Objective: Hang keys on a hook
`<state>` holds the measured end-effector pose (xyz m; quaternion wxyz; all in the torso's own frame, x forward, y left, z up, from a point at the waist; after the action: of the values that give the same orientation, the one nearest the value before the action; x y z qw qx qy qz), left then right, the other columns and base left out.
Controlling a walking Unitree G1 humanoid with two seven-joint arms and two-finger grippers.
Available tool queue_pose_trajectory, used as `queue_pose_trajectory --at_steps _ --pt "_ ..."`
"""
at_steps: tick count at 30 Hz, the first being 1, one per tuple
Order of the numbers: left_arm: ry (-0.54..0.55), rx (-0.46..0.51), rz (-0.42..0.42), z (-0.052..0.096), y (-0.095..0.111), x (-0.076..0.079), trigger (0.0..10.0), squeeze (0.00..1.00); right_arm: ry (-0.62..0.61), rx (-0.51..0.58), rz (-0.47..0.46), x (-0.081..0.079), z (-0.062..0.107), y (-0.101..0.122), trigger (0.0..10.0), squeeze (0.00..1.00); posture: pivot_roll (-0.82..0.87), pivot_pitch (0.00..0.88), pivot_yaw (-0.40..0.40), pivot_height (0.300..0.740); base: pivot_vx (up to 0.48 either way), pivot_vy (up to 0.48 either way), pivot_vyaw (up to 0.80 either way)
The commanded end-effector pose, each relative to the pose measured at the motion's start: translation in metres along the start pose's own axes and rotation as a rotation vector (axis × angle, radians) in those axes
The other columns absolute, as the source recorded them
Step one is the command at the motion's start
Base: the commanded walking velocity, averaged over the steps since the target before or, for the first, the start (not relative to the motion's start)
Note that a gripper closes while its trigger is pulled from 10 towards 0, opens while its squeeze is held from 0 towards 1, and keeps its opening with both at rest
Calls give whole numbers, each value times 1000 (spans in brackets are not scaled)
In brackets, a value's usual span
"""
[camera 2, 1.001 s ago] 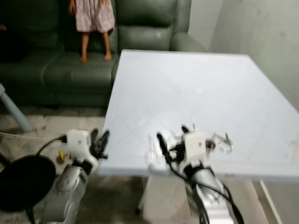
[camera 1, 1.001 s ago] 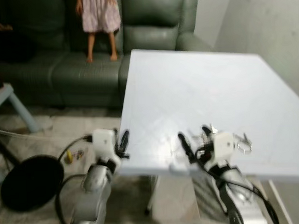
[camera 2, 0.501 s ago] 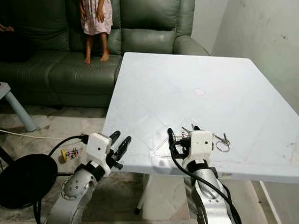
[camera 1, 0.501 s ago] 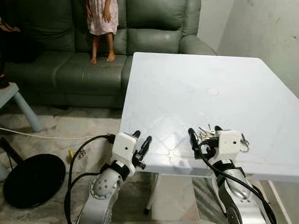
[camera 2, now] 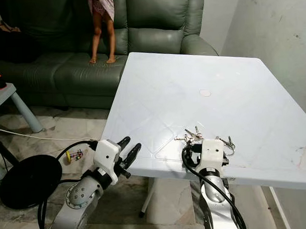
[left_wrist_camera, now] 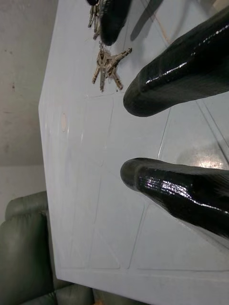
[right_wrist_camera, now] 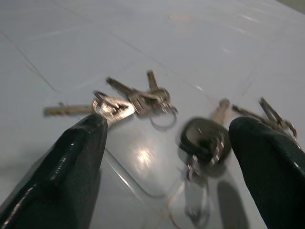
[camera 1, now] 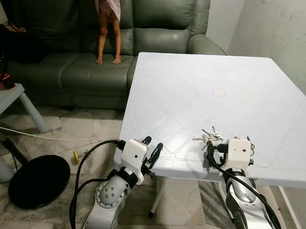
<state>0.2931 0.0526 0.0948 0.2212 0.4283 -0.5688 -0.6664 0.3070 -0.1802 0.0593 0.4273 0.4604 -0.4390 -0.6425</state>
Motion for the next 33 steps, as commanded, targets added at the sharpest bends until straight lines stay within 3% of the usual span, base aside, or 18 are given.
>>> queue_pose_trajectory --at_steps 1,9,10,11,12,16,17,19,20,23,27,28,29,30,31,33 --pt "3 8 -13 1 3 -1 10000 0 -20 -16 -1 3 -1 -2 10000 0 96 0 -55 736 0 0 0" --pt "-40 19 -15 1 6 9 10000 0 -53 8 -52 15 0 0 10000 0 89 0 -50 736 0 0 0" --pt "-50 21 -15 0 6 11 10000 0 -42 27 -70 16 1 3 8902 0 89 0 -50 736 0 0 0" --pt "-53 22 -17 0 6 11 10000 0 -38 34 -76 16 1 4 8902 0 87 0 -47 736 0 0 0" --pt "-57 23 -21 0 6 12 10000 0 -36 34 -77 17 1 4 9765 0 87 0 -47 736 0 0 0" --pt "-63 27 -30 0 7 12 10000 0 35 65 -77 16 6 7 10000 0 82 0 -43 736 0 0 0" --pt "-63 27 -31 0 7 11 10000 0 68 75 -62 15 8 8 6902 0 79 0 -41 736 0 0 0" --pt "-62 27 -34 -1 7 11 10000 0 78 80 -30 15 10 7 6275 0 79 0 -41 736 0 0 0" --pt "-62 27 -35 -1 7 10 10000 0 81 78 -34 15 11 6 0 0 79 0 -41 736 0 0 0" --pt "-64 28 -37 -1 7 11 10000 0 76 60 -41 16 13 3 157 0 77 0 -39 736 0 0 0" --pt "-66 29 -36 0 8 11 10000 0 78 52 -50 14 13 1 1686 0 76 0 -39 736 0 0 0" --pt "-66 28 -36 0 8 12 10000 0 76 49 -49 14 13 0 627 0 79 0 -40 736 0 0 0" --pt "-65 28 -37 0 8 12 10000 0 71 47 -50 14 13 0 1490 0 79 0 -40 736 0 0 0" --pt "-65 28 -37 0 8 12 10000 0 69 46 -52 13 13 -1 1412 0 80 0 -41 736 0 0 0" --pt "-64 28 -37 0 8 12 10000 0 71 41 -58 13 13 -2 275 0 80 0 -41 736 0 0 0" --pt "-62 27 -38 1 8 12 10000 0 70 40 -60 12 13 -2 627 0 82 0 -41 736 0 0 0"
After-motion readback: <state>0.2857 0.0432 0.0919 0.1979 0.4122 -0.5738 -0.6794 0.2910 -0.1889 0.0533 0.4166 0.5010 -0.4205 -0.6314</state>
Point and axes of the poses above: a point about 5 cm out from each wrist's last joint towards the gripper, its own z axis pointing back from the gripper into the wrist, its own y axis along the axis of the wrist's last joint, x = y × z, the point moved 4 cm from there along -z, pointing out of the wrist towards the gripper, and after that the axes turned 15 degrees about -z, right-handed, at the moved point
